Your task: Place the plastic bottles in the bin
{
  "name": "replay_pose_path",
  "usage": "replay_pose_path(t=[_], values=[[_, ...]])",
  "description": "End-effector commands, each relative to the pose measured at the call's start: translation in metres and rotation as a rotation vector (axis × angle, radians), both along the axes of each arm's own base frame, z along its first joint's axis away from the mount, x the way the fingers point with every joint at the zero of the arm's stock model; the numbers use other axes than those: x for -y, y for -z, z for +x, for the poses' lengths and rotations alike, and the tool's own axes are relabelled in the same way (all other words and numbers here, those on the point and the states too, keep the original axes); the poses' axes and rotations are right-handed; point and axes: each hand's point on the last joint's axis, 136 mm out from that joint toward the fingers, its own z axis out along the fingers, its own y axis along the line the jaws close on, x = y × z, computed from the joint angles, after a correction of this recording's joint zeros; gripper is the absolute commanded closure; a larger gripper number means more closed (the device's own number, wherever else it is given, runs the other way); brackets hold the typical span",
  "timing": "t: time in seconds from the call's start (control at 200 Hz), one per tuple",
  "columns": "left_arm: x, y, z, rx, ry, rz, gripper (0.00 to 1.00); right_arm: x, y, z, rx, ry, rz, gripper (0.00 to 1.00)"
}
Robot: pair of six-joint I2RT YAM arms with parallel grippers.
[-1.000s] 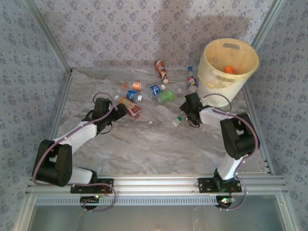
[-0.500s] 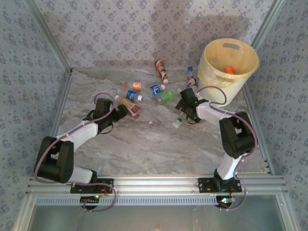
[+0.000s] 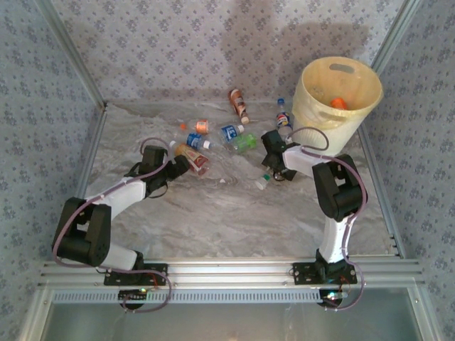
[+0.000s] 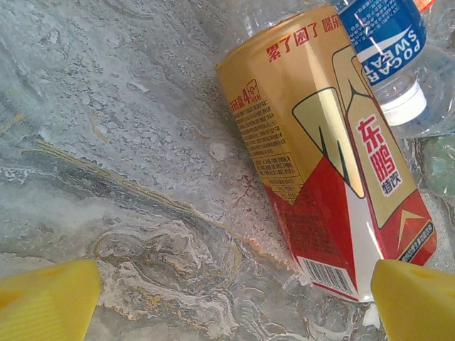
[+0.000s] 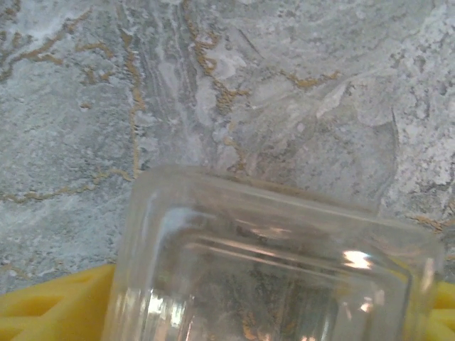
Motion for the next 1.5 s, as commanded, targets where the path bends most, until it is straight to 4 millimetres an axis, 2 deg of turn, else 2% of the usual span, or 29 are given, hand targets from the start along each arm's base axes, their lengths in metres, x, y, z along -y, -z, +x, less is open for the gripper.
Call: replay_pose_path(t=[0.0,0.195,0.4,0.63,0.809,1.114,1.214,1.364,1.474,1.489,1.494], values=[[0.001,0.003,0.002,-0.007,0.002,-0.015,0.02,0.006,-0.009,-0.006,0.031,-0.022,-0.034,0.25],[0.002,0.001,0.004,-0.007,0.006,-0.021,0.02,-0.002,-0.019,-0.007,0.123,-0.115,-0.009,0.38],[0.003,-0.002,0.005,-0.002,0.006,-0.024,0.02,-0.012,-0.036,-0.012,0.225,-0.223,0.01,0.48],[0.004,-0.005,0.005,0.003,0.007,-0.033,0.02,-0.029,-0.065,-0.018,0.382,-0.338,0.085,0.56],[0.004,-0.008,0.006,0.006,0.007,-0.037,0.02,-0.044,-0.097,-0.023,0.486,-0.43,0.133,0.58],[0.004,-0.013,0.007,0.016,0.009,-0.036,0.02,-0.07,-0.208,-0.021,0.757,-0.584,0.217,0.6],[0.005,-0.014,0.007,0.018,0.009,-0.037,0.02,-0.07,-0.257,-0.017,0.866,-0.608,0.212,0.6],[0.005,-0.015,0.007,0.017,0.009,-0.038,0.02,-0.048,-0.328,-0.002,1.003,-0.576,0.145,0.59],[0.004,-0.016,0.007,0.021,0.009,-0.038,0.02,-0.018,-0.377,0.013,1.095,-0.534,0.032,0.59],[0.004,-0.016,0.007,0.021,0.009,-0.038,0.02,-0.013,-0.377,0.016,1.094,-0.524,0.016,0.59],[0.004,-0.017,0.007,0.021,0.009,-0.038,0.02,-0.011,-0.385,0.016,1.11,-0.518,0.01,0.59]])
